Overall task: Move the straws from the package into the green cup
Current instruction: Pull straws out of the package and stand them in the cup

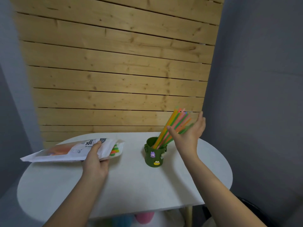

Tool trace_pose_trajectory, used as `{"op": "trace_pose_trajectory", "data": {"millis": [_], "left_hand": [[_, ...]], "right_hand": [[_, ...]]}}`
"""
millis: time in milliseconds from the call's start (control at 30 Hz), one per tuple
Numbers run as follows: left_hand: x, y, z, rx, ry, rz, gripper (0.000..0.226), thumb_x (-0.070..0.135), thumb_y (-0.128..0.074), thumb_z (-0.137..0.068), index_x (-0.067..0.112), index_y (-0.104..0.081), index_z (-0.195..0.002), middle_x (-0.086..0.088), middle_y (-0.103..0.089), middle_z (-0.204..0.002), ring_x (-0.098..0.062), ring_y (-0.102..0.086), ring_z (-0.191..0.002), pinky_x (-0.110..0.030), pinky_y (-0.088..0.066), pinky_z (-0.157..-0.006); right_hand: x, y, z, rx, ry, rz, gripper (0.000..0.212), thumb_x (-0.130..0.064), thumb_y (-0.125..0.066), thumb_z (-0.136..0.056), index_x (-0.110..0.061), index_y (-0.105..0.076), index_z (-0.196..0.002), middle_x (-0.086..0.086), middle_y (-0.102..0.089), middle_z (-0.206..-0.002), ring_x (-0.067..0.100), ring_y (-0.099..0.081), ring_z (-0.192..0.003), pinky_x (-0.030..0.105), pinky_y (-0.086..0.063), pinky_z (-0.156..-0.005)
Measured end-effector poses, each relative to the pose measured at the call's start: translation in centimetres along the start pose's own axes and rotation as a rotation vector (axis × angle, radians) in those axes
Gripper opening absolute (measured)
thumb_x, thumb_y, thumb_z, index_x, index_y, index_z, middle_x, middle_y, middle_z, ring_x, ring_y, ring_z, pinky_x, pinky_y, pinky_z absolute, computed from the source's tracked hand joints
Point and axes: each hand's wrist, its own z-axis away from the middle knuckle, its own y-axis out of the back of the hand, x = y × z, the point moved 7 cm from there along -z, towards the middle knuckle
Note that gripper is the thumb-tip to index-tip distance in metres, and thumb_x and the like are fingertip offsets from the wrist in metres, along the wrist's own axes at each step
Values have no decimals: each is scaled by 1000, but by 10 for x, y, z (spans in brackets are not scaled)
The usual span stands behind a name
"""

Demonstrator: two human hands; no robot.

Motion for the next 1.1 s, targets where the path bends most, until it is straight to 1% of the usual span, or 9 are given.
{"op": "trace_pose_trajectory", "data": {"millis": [67, 233, 400, 533, 600, 733, 833, 1000, 1100], "left_hand": [[-1, -1, 1, 5, -2, -7, 60, 10, -65, -91, 15, -41, -145, -8, -58, -140, -23, -60, -124, -30, -62, -69], [-4, -3, 0, 1, 1, -16, 57, 9, -64, -91, 16, -43, -144, -9, -59, -140, -23, -61, -123, -30, -61, -66], [-4, -9, 0, -10, -21, 3, 56, 7, -63, -92, 17, -42, -143, -9, -58, -139, -19, -64, -106, -31, -60, -70], [-3, -10, -1, -17, -20, 3, 56, 8, -61, -93, 17, -41, -144, -9, -57, -140, -20, -63, -111, -30, -59, -70], [-2, -10, -4, -23, -18, -1, 59, 8, -61, -93, 17, -39, -147, -10, -57, -141, -21, -62, -115, -30, -60, -68], [-2, -12, -7, -35, -21, -10, 56, 8, -61, -93, 16, -43, -145, -9, -58, -140, -16, -64, -98, -31, -59, -75], [-5, -16, -8, -51, -20, -15, 54, 8, -60, -93, 15, -44, -145, -7, -61, -129, -14, -65, -92, -27, -60, -65], [-6, -20, -7, -64, -27, -1, 50, 5, -58, -94, 18, -44, -140, -4, -62, -113, -15, -65, -91, -29, -60, -66], [-5, -20, -7, -63, -29, 3, 44, 5, -58, -94, 20, -46, -133, -3, -63, -109, -15, -65, -91, -29, -60, -64]], "right_hand": [[2, -2, -11, 6, -7, -43, 119, -18, -83, -68, -15, 3, -150, 10, 5, -159, 17, 5, -146, 16, -5, -105], [16, -22, -32, -44, -179, -208, 126, -17, -85, -66, -18, 9, -150, 3, 2, -160, 18, -10, -147, 18, -15, -101], [26, -46, -57, -55, -283, -331, 121, -13, -81, -71, -22, 11, -149, 11, -22, -156, 25, -34, -139, 29, -30, -102], [33, -69, -72, -120, -380, -350, 104, -15, -78, -75, -20, -3, -147, 11, -46, -139, 26, -53, -115, 39, -42, -101], [38, -80, -77, -132, -406, -345, 99, -18, -79, -74, -18, -11, -145, 9, -51, -131, 22, -54, -105, 42, -46, -99], [45, -100, -79, -210, -455, -365, 77, -22, -79, -73, -10, -34, -135, 5, -55, -117, 23, -55, -105, 38, -48, -85], [45, -116, -76, -322, -438, -389, 54, -21, -77, -75, -10, -52, -122, 9, -62, -111, 26, -61, -102, 37, -51, -80], [40, -130, -77, -439, -452, -506, 24, -16, -71, -80, -10, -62, -102, 5, -65, -89, 21, -64, -80, 34, -54, -74], [38, -139, -77, -561, -445, -495, 24, -17, -68, -82, -11, -61, -105, 3, -63, -86, 19, -62, -77, 34, -53, -75]]}}
